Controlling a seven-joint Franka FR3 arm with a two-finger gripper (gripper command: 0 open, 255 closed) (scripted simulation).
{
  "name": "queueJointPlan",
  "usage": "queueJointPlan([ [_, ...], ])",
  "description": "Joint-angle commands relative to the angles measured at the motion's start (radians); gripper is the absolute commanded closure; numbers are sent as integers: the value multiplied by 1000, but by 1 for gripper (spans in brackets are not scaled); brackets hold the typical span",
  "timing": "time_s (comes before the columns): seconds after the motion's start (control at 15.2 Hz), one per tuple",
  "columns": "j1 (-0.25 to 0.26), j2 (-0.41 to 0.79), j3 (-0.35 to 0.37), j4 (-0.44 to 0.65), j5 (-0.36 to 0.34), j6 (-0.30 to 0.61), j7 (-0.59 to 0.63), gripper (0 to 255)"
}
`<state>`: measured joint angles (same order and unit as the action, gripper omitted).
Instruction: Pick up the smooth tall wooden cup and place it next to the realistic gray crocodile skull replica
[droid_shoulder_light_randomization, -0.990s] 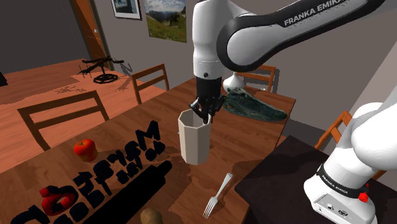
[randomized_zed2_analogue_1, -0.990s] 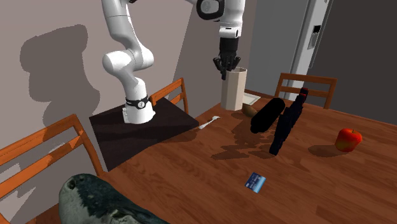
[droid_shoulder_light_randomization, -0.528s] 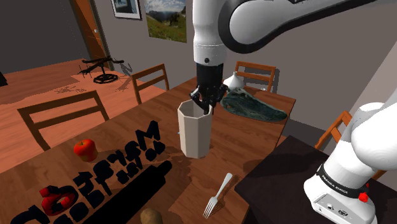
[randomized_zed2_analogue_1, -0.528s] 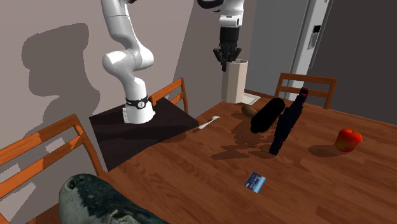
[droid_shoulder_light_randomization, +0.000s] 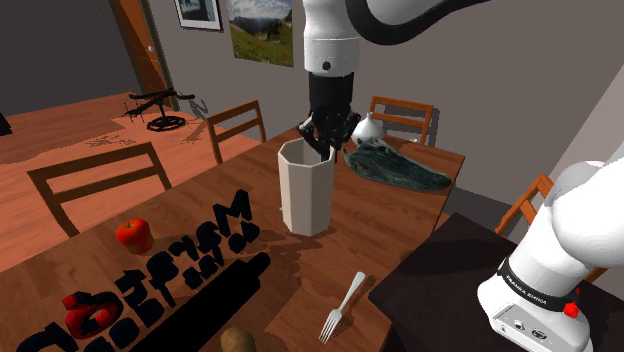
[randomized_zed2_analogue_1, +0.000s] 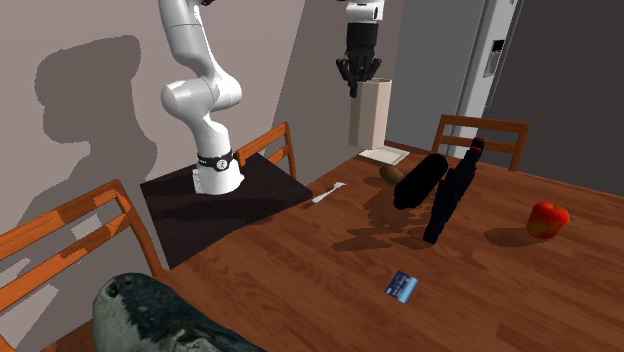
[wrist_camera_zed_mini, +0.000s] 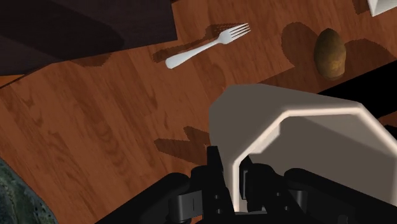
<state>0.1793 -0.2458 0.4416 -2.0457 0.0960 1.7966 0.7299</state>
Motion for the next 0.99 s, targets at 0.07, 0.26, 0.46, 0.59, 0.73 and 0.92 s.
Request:
queueJointPlan([
  [0.07, -1, -1, -2, 31, -1, -32, 0, 255],
  [0.26, -27, -32, -54, -3, -3, -31, -80, 255],
  [0.46, -54, -53, -106, -27, -12, -30, -156, 255],
  [0.59, -72, -61, -139, -38, -20, -29, -206, 255],
  [0.73, -91, -65, -172, -45, -30, -28, -255, 255],
  [0.92, -120, -62, -221, -46, -47, -26, -326, 255],
])
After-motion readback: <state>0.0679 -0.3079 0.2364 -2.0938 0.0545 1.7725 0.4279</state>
